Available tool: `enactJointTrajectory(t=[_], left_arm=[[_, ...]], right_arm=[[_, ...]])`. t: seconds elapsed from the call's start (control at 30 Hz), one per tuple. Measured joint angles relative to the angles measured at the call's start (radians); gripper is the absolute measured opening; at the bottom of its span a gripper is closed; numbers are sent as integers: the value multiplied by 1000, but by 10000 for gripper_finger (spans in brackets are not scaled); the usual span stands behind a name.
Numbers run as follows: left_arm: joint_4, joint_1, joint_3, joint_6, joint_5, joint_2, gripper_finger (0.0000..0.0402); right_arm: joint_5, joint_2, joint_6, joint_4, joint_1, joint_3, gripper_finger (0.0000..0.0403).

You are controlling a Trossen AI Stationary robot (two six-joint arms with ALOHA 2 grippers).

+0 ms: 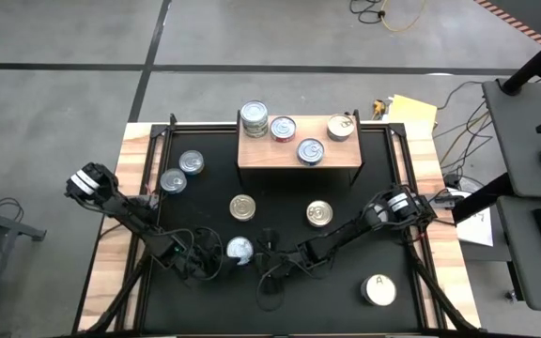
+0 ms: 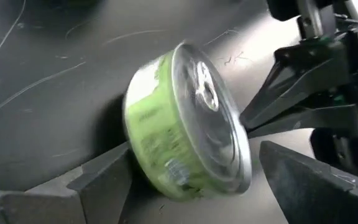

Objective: Stack canned seafood by type on shelf
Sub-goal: Put the green tuna can on the shelf

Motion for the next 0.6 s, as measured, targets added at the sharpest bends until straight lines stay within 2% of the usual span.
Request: enactJointTrajectory(t=[0.4, 0.6], left_arm=[[75, 19, 0, 81, 1, 35, 326], [75, 21, 0, 211, 5, 49, 326]], right_arm=[[-2, 11, 2, -6, -2, -8, 9], [4, 19, 6, -5, -2, -8, 9]])
